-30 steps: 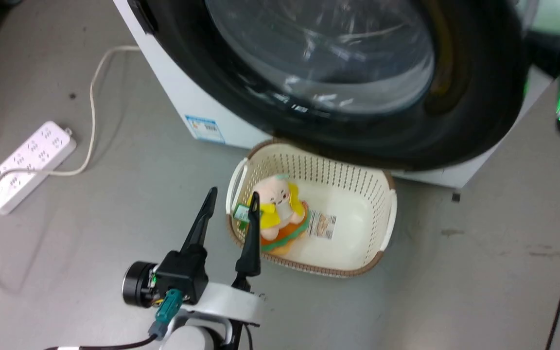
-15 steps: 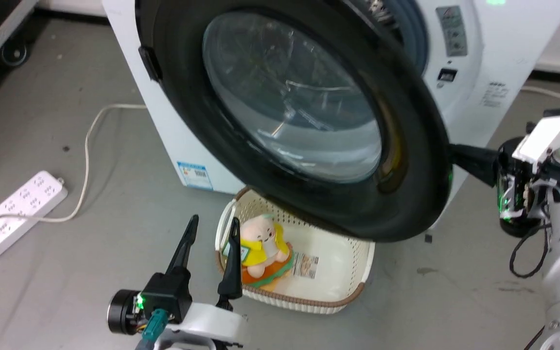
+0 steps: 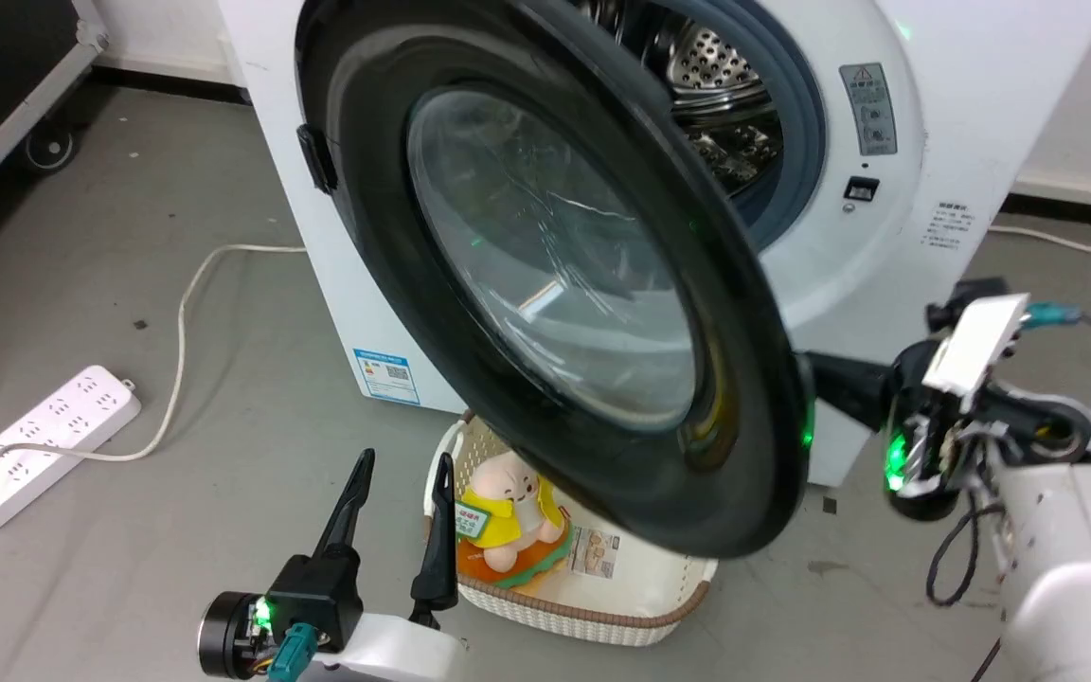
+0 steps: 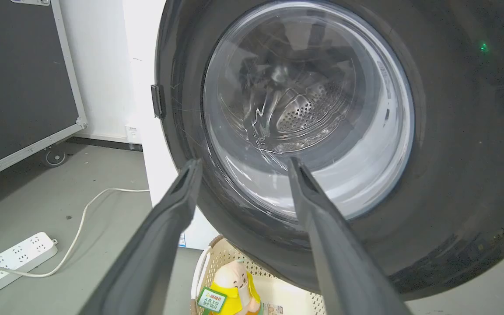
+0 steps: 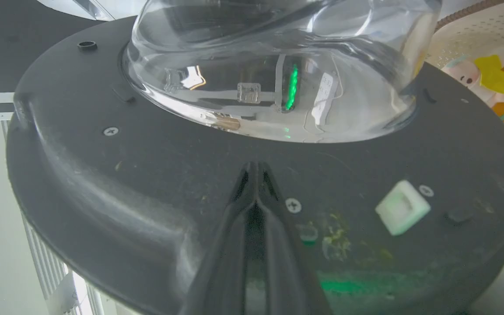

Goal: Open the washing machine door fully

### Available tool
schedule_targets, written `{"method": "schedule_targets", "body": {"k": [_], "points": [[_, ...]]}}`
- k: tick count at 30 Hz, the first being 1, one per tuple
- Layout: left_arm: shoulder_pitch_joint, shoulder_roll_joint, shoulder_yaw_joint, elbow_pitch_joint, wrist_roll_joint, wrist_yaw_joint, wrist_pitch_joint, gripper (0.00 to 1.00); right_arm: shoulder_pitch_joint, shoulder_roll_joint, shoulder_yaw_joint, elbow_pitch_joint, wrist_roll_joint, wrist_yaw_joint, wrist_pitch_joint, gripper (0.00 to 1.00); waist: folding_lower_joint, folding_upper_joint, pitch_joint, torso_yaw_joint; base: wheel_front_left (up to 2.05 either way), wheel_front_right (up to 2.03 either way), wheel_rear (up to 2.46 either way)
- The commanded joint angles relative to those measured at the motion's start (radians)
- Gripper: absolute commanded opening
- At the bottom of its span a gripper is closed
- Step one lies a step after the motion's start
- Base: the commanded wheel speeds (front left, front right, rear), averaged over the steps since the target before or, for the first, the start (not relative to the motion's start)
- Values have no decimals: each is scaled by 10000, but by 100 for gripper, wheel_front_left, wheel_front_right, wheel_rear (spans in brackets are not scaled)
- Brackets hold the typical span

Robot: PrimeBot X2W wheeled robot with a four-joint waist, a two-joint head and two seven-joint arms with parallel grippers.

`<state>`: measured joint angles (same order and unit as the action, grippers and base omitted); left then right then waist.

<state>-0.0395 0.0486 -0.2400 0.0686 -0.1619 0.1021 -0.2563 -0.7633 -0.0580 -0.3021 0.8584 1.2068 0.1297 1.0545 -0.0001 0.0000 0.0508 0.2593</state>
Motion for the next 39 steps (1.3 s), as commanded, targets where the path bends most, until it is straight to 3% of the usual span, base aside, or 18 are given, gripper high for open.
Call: {"method": "schedule_targets", "body": {"k": [1,8,9,19,22,27,28,29,36,37,38,39], "points": [[164,16,46,23,57,-57,-55,100,412,76,421,-106,338,10,-90,0,1,0,-76,66,0,0,0],[402,16,190,58,149,-123,-55,100,1849,76,2436,-989,1720,10,-565,0,1,0,-376,109,0,0,0],[502,16,228,66,179,-145,-55,100,2293,77,3176,-1380,2423,10,-763,0,1,0,-442,97,0,0,0],[801,16,250,264,146,-202,-55,100,3337,77,6025,-2762,4439,10,-1836,0,1,0,-558,149,0,0,0],[877,16,317,321,148,-218,-55,100,3422,77,6430,-2963,4528,10,-2297,0,1,0,-587,144,0,0,0],[931,21,518,313,125,-223,-55,100,3312,-177,6146,-3334,4215,10,-3499,2,1,0,-577,-1,0,0,0],[931,23,561,317,125,-229,-55,100,3286,-361,6066,-3552,3909,10,-3939,48,1,0,-576,-44,0,0,0],[924,24,600,322,125,-238,-55,100,3313,-518,5969,-3777,3632,10,-4367,100,1,0,-577,-89,0,0,0],[925,23,875,226,37,-348,-55,100,4112,-2037,5630,-6355,119,10,-8159,100,1,0,-532,-549,0,0,0],[925,23,875,226,37,-348,-55,100,4112,-2037,5630,-6355,119,10,-8159,100,1,0,-532,-549,0,0,0],[942,22,947,171,-6,-426,-55,100,4437,-2634,5641,-6882,-1560,10,-9464,100,1,0,-519,-696,0,0,0],[942,22,947,171,-6,-426,-55,100,4437,-2634,5641,-6882,-1560,10,-9464,100,1,0,-519,-696,0,0,0]]}}
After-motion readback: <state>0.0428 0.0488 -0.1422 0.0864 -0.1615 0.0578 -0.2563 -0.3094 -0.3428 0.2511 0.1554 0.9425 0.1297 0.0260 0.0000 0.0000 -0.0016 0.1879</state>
